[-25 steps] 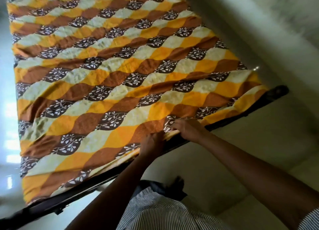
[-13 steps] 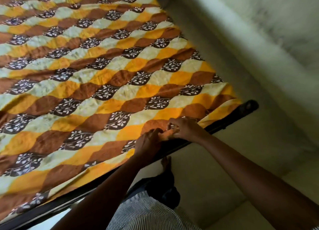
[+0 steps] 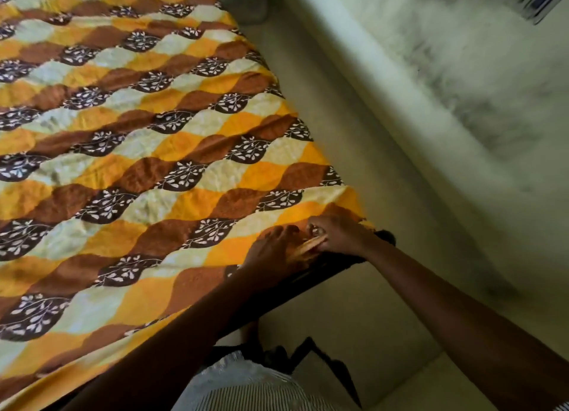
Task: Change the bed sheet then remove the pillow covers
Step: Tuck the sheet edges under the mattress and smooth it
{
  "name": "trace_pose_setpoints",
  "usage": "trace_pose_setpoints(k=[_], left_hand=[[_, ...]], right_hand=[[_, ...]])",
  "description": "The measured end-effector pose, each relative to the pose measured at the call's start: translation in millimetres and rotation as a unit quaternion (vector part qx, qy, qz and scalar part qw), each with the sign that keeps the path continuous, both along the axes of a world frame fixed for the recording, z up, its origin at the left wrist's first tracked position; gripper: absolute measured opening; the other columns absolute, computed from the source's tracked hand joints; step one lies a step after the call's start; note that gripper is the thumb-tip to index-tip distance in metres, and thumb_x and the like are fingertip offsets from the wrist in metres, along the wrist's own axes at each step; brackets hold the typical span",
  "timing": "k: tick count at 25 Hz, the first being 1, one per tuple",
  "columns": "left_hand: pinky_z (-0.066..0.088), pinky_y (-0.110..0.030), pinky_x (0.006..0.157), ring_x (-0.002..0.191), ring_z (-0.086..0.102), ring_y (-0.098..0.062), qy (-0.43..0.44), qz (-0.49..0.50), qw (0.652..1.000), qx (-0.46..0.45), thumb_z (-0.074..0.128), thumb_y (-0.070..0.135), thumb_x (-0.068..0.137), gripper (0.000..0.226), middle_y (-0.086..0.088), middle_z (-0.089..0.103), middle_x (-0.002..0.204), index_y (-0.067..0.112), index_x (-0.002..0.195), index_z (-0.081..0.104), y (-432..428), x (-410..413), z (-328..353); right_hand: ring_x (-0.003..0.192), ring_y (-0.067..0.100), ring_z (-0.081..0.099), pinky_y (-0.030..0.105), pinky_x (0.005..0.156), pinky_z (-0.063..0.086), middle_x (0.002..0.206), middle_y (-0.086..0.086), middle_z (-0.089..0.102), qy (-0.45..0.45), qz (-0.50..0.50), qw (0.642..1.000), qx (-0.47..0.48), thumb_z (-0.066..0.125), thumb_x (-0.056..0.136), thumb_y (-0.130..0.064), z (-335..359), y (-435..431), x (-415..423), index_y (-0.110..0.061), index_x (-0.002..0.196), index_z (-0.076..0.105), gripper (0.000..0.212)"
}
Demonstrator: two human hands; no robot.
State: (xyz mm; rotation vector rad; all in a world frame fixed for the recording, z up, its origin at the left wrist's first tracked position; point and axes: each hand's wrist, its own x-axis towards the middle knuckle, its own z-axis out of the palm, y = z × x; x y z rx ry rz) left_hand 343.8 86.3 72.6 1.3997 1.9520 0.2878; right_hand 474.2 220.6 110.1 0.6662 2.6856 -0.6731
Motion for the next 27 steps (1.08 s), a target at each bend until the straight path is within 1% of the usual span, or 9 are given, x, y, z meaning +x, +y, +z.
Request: trace_pose_setpoints(k=[3,5,9,13,17,20,22,25,27], left_hand=[[0.051,-0.036,0.078,0.096,0.062,-0.028,0.062,-0.025,0.996,-0.063,0.054,0.055,0.083,0.043,-0.007,0.064,0.107,0.023,0.112,0.058,44.4,23.4,-9.4],[0.049,-0.035,0.073,0.091,0.063,-0.027,0.064,0.003,0.995,-0.082,0.054,0.045,0.086,0.033,-0.008,0.065,0.1,0.017,0.103,0.061,65.7,29.4,-14.6],[0.044,-0.032,0.071,0.097,0.061,-0.027,0.014,0.113,0.989,-0.089,0.053,0.048,0.087,0.041,-0.007,0.063,0.111,0.02,0.117,0.055,88.6,56.8,-23.9],[0.042,-0.033,0.089,0.112,0.054,-0.027,-0.006,0.104,0.994,-0.033,0.055,0.03,0.092,0.042,-0.012,0.057,0.125,0.016,0.131,0.051,116.1,87.0,-34.6],[0.051,-0.041,0.067,0.084,0.061,-0.034,0.082,0.133,0.986,0.056,0.058,0.02,0.087,0.025,-0.016,0.061,0.094,0.01,0.107,0.068,131.9,107.2,-41.4],[0.046,-0.039,0.079,0.1,0.055,-0.03,0.151,0.189,0.97,0.001,0.052,0.019,0.092,0.024,-0.015,0.059,0.109,0.006,0.109,0.065,143.6,117.8,-40.1],[0.041,-0.037,0.088,0.108,0.053,-0.027,0.165,0.133,0.975,-0.062,0.045,0.025,0.096,0.031,-0.01,0.059,0.118,0.018,0.124,0.058,147.6,128.7,-50.2],[0.032,-0.04,0.107,0.13,0.04,-0.025,0.07,0.085,0.984,-0.142,0.044,0.018,0.095,0.047,-0.007,0.043,0.143,0.023,0.142,0.036,141.7,147.6,-77.3],[0.025,-0.042,0.112,0.138,0.03,-0.026,0.037,0.101,0.984,-0.142,0.045,0.014,0.095,0.053,-0.008,0.033,0.15,0.018,0.145,0.029,137.3,155.3,-85.6]], right_hand=[[0.103,0.021,0.058,0.029,0.078,0.043,0.109,0.002,0.066,-0.08,0.098,0.988,0.086,0.062,0.082,-0.023,-11.5,37.0,8.9,-0.026,0.116,0.061,0.035],[0.104,0.025,0.06,0.031,0.075,0.044,0.109,0.004,0.065,-0.112,0.047,0.987,0.102,0.056,0.086,-0.023,-28.8,72.6,24.0,-0.028,0.115,0.064,0.03],[0.097,0.029,0.06,0.028,0.067,0.035,0.103,0.015,0.066,-0.046,-0.07,0.994,-0.068,0.058,0.089,-0.023,-46.3,130.8,51.1,-0.009,0.103,0.065,0.021],[0.092,0.025,0.061,0.027,0.066,0.034,0.104,0.015,0.067,-0.023,0.049,0.995,-0.085,0.062,0.088,-0.028,-39.7,166.5,78.7,-0.011,0.112,0.064,0.03],[0.1,0.028,0.062,0.031,0.075,0.044,0.116,0.007,0.064,0.004,0.158,0.986,0.06,0.046,0.096,-0.035,-48.7,194.1,90.0,-0.025,0.12,0.059,0.029],[0.104,0.025,0.061,0.03,0.079,0.046,0.123,0.003,0.06,-0.005,0.165,0.982,0.087,0.037,0.099,-0.032,-67.0,206.2,106.3,-0.032,0.123,0.054,0.03],[0.111,0.024,0.056,0.029,0.081,0.041,0.125,0.005,0.057,-0.039,0.153,0.985,0.065,0.034,0.099,-0.03,-88.9,207.6,124.6,-0.033,0.124,0.055,0.033],[0.127,0.024,0.044,0.032,0.098,0.036,0.139,0.004,0.048,-0.097,0.122,0.987,0.03,0.032,0.1,-0.025,-118.5,196.8,141.8,-0.032,0.134,0.049,0.038],[0.131,0.025,0.038,0.038,0.102,0.035,0.145,0.004,0.042,-0.124,0.103,0.987,-0.004,0.035,0.098,-0.016,-123.3,190.3,146.2,-0.027,0.141,0.039,0.044]])
